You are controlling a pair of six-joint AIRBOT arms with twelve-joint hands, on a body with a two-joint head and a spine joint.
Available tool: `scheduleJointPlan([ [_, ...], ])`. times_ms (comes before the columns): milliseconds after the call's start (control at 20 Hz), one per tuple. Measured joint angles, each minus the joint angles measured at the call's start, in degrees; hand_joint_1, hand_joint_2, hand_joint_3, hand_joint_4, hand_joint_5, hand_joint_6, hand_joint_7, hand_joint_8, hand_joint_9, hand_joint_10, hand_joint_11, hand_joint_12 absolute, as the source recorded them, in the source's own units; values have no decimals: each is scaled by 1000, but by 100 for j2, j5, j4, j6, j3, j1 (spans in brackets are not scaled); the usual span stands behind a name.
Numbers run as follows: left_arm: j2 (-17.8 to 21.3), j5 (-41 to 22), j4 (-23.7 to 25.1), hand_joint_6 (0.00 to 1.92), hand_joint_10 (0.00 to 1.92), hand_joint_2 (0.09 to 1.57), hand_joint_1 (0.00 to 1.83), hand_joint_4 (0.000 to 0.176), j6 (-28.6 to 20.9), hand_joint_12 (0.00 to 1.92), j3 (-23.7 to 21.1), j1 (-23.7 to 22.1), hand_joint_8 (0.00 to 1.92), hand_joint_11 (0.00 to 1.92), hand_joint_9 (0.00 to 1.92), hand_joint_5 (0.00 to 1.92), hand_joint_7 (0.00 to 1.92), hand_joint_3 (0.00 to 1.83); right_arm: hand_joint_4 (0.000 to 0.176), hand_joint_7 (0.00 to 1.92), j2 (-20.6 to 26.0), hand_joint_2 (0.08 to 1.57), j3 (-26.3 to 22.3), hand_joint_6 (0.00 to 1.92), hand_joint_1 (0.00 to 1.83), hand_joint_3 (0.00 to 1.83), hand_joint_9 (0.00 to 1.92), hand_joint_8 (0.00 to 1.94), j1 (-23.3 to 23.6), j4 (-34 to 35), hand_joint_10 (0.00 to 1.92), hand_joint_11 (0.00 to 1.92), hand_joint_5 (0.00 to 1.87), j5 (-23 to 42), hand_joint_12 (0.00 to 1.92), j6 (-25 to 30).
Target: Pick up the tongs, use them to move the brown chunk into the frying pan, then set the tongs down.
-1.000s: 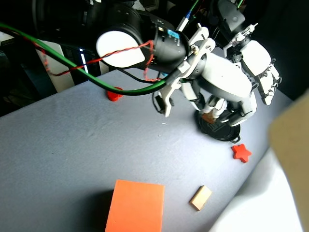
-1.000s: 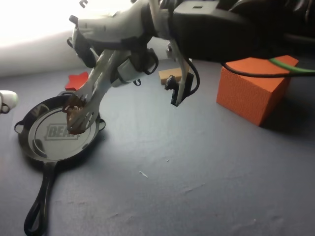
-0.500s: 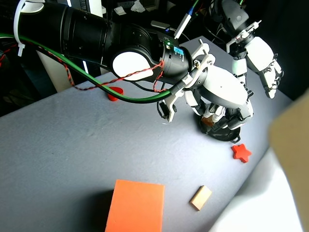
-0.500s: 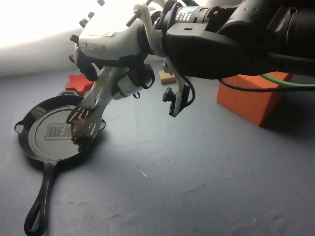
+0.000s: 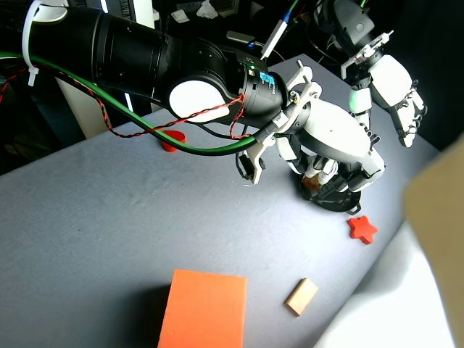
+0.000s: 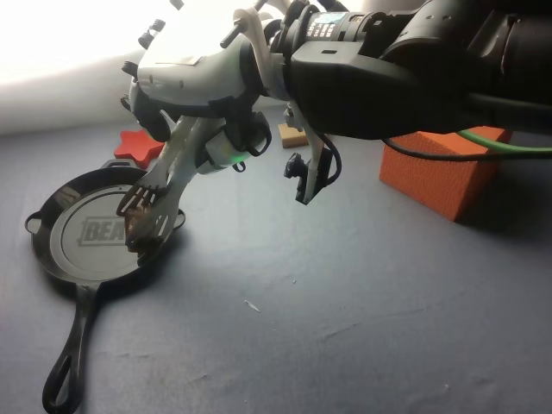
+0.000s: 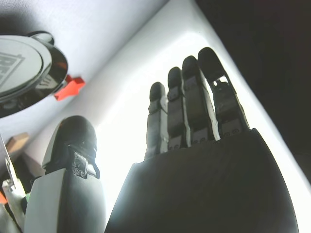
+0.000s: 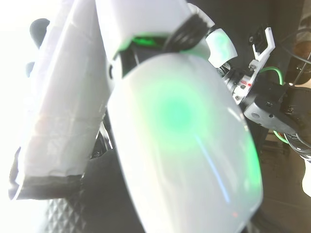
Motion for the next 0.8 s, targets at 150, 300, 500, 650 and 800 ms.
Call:
scheduleJointPlan([
  [150, 0, 0, 2, 2, 0, 1261, 228, 41, 0, 997, -2, 0, 0, 0, 261, 205, 246, 0, 1, 912, 0, 1187, 0, 1318, 1184, 0, 749, 1092, 0, 0, 834, 323, 780, 0, 1585, 0],
  [300, 0, 0, 4, 1, 5, 1265, 202, 44, 0, 1012, 0, -2, 3, 0, 279, 207, 263, 2, 0, 908, 0, 1192, 0, 1327, 1182, 1, 739, 1119, 0, 0, 896, 332, 762, 0, 1608, 0],
  [500, -2, 0, 15, 7, 6, 1259, 249, 42, 4, 1008, 0, -9, 3, 0, 284, 224, 265, 0, 0, 910, -2, 1194, 0, 1339, 1180, 1, 720, 1116, 0, 0, 895, 309, 751, 0, 1628, -2],
  [650, -2, 0, 44, 2, 5, 1260, 243, 47, 22, 1025, 0, -33, 1, 0, 294, 210, 259, 0, 0, 817, -9, 1256, 11, 1381, 1075, 2, 630, 615, -4, 0, 913, 255, 708, 2, 1629, -24],
  [800, -2, 0, 39, 2, 1, 1276, 197, 49, 39, 1009, 0, -37, 4, 0, 281, 198, 243, 6, 0, 789, -9, 1271, 11, 1418, 1063, 2, 598, 564, -24, 2, 902, 208, 682, 48, 1663, -50],
])
